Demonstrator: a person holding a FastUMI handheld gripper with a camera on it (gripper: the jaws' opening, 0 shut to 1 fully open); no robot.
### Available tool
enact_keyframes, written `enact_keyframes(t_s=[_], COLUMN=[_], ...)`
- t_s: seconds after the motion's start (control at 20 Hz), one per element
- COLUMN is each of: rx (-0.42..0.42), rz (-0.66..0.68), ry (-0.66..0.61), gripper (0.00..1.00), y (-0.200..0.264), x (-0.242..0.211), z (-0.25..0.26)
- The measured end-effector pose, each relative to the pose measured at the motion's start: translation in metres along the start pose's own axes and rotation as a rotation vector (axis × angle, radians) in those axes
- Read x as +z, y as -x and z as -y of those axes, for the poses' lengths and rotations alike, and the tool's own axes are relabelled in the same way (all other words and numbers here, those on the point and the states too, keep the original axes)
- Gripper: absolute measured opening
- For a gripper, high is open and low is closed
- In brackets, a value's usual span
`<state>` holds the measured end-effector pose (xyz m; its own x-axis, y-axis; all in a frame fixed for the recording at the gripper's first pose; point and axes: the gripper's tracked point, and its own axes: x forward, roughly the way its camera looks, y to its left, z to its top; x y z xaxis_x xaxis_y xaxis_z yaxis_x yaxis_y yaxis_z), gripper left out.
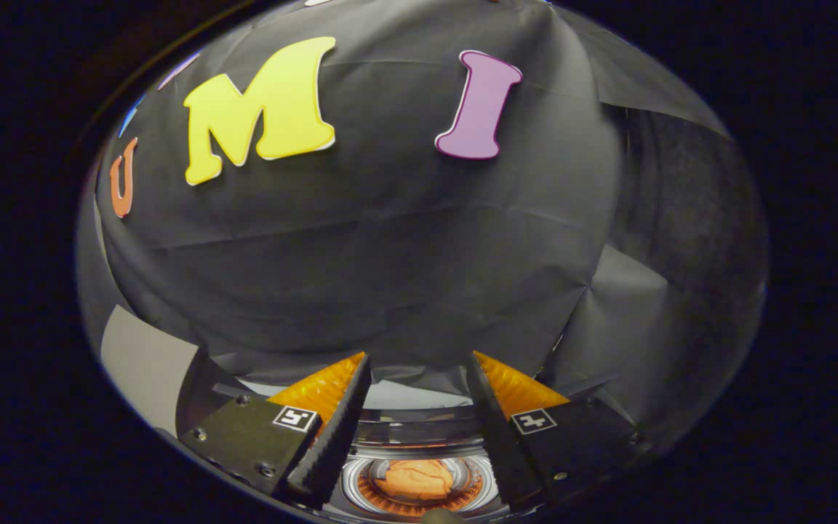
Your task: Put the clothes into the washing machine and then close the washing machine lid.
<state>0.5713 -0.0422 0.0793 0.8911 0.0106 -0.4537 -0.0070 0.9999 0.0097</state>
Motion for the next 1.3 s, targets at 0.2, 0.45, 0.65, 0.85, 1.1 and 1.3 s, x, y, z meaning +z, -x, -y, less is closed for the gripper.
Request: enact_keyframes(t_s=[0.2,0.45,0.65,0.85,1.1,1.3], rx=[-0.009,0.011,0.018,0.023,0.026,0.026], rz=[-0.005,0.022,0.042,0.055,0.074,0.087], ry=[0.013,0.006,0.008,0.006,0.01,0.013], gripper=[0.83,0.9,0.9,0.9,0.9,0.9], y=[-0.007,-0.004,0.003,0.01,0.026,0.041], x=[-0.011,-0.016,-0.019,-0.024,-0.037,-0.052], z=[0.005,0.005,0.006,0.006,0.007,0.01])
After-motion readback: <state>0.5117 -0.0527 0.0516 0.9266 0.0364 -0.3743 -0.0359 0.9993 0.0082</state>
